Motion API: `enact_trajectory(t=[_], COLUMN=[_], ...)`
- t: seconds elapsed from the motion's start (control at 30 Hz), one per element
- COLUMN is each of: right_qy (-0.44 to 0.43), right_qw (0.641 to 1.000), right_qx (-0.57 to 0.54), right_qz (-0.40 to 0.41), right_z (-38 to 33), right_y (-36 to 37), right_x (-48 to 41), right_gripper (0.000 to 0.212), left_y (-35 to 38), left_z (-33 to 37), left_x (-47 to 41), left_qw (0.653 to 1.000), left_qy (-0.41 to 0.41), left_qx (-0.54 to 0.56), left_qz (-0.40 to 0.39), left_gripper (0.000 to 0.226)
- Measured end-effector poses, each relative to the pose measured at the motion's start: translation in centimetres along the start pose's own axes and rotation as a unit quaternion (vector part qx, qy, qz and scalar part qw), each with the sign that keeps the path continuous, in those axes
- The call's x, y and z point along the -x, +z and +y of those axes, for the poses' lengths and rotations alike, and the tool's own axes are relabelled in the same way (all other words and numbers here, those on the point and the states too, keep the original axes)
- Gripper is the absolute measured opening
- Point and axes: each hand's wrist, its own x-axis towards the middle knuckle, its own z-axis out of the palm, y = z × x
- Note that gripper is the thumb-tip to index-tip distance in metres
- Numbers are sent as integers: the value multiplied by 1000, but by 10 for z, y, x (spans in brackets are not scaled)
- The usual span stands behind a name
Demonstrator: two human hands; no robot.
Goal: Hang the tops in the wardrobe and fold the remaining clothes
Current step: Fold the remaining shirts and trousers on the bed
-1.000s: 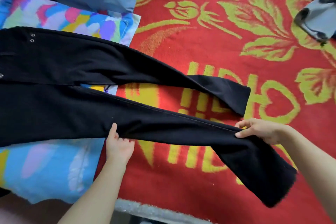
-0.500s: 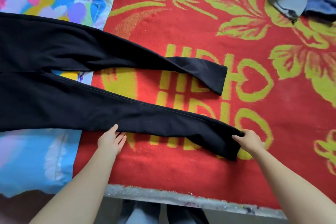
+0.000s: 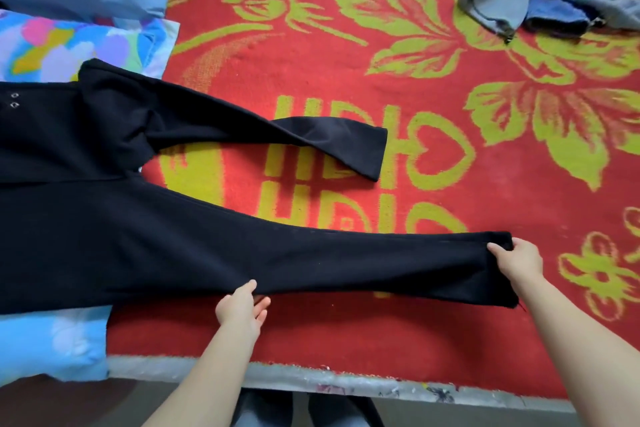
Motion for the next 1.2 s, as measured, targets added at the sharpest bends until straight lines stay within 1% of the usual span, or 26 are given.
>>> enact_trajectory(t=[0.07,0.1,0.17,0.23,0.33,0.4,0.43,0.47,0.53,0.57,0.6,0.63,0.7,0.73,0.83,0.9,0.93,1.0,1.03,1.07,1.1,1.13,1.17,1.2], right_qy=[-2,-15,-60,-114,-163,-182,-199,-219,-267,-287,-301,-308,-302,-296,-283,-234,-206,-165,-143,-108,-70,-42,-29,-24], right_qw=[994,989,984,983,979,973,968,964,946,934,924,922,936,943,957,969,970,968,966,963,958,953,953,957], right_qx=[111,147,166,136,53,0,-3,20,133,189,222,229,181,150,51,-70,-123,-190,-217,-246,-273,-291,-291,-277], right_qz=[-7,-10,-23,-55,-112,-143,-151,-151,-123,-99,-73,-47,-9,-6,-39,-50,-47,-14,8,28,48,66,77,83], right_z=[0,-6,-25,-53,-100,-127,-140,-150,-166,-173,-181,-186,-197,-201,-206,-213,-217,-218,-215,-210,-201,-192,-181,-172], right_y=[0,4,16,30,53,69,77,82,93,97,103,105,108,108,91,71,61,36,23,7,-7,-22,-34,-45], right_x=[1,4,11,16,21,24,25,27,30,30,29,28,22,19,8,1,-4,-19,-27,-36,-45,-54,-62,-68], right_gripper=[38,45,52,49,46,52,58,63,70,70,66,57,32,25,21,16,17,21,17,8,7,14,17,14], left_y=[6,6,6,9,17,22,23,24,25,25,25,26,25,24,24,27,31,39,43,47,52,56,61,67], left_z=[-15,-18,-20,-11,12,30,40,48,64,71,80,86,98,105,116,124,127,133,135,136,136,135,132,129], left_x=[7,9,9,7,3,0,-4,-6,-10,-13,-16,-17,-19,-21,-24,-23,-23,-21,-19,-16,-13,-11,-8,-6], left_qw=[1000,999,997,992,977,970,968,966,963,963,963,962,961,961,960,960,958,953,948,941,929,910,881,845], left_qy=[-8,-8,8,58,138,168,181,191,207,212,217,222,230,232,229,227,229,244,256,270,288,313,345,382], left_qx=[-9,-21,-52,-91,-152,-167,-167,-168,-170,-166,-161,-159,-155,-153,-160,-167,-172,-180,-186,-201,-231,-273,-323,-375], left_qz=[24,38,57,58,54,48,45,40,30,25,21,16,5,4,3,1,-2,-8,-13,-16,-15,-9,-4,-3], left_gripper=[35,35,36,38,34,29,27,25,22,21,20,20,19,19,20,20,20,21,22,24,26,28,31,36])
